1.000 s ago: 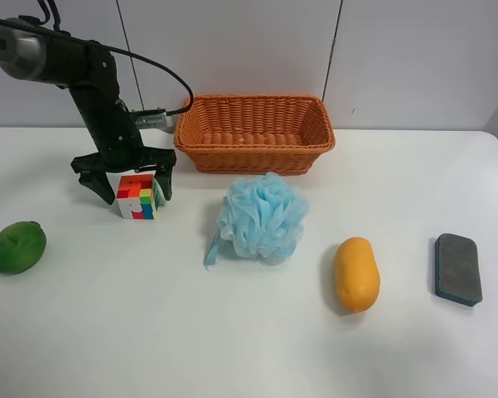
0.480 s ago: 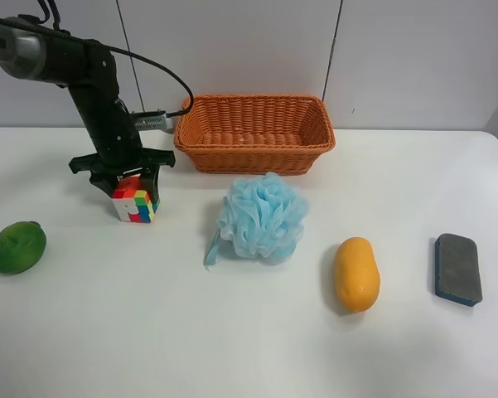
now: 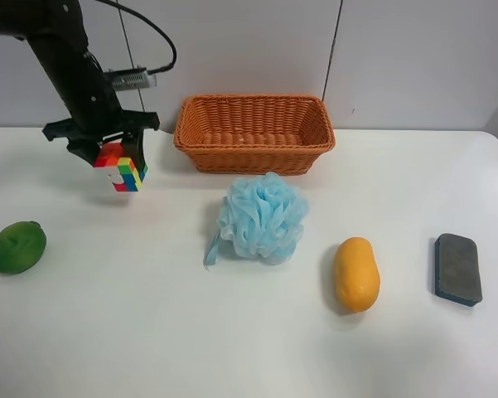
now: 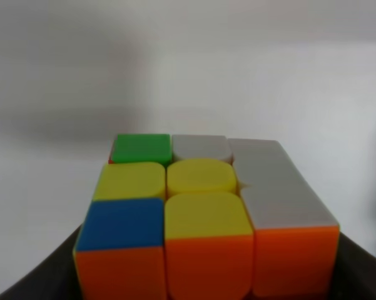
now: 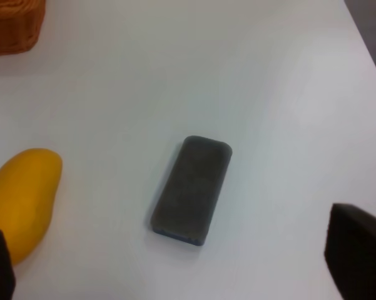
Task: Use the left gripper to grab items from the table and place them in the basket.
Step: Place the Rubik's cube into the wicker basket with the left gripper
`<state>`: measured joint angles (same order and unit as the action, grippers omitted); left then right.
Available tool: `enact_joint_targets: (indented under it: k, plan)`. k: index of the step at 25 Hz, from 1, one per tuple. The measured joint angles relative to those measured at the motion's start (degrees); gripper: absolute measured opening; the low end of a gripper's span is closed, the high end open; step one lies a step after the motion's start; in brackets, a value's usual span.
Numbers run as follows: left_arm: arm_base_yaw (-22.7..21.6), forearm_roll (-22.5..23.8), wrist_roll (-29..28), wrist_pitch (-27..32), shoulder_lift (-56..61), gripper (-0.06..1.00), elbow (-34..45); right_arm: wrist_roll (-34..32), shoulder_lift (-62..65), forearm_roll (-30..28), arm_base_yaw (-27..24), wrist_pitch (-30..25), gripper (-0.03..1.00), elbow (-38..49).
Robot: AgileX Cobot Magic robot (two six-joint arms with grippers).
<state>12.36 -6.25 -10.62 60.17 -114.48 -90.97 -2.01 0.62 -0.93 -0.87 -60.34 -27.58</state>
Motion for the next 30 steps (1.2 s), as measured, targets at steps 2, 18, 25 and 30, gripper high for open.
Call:
enact_joint_targets:
  k: [2,18,25,30]
  plan:
    - [0.00,-0.17,0.00,0.29,2.64,0.56,-0.44,0.00,0.00,0.00,0.00,0.00,0.99,0.00]
    - [8.76,-1.63,0.95,-2.18,-5.64,0.56,-28.08,0.00,0.00,0.00,0.00,0.00,0.99,0.00]
    - [12.62,-2.39,2.30,-9.97,-12.45,0.56,-30.82,0.00,0.00,0.00,0.00,0.00,0.99,0.00]
    - [12.90,-4.69,4.23,-12.58,-16.82,0.56,-30.82,0.00,0.00,0.00,0.00,0.00,0.99,0.00]
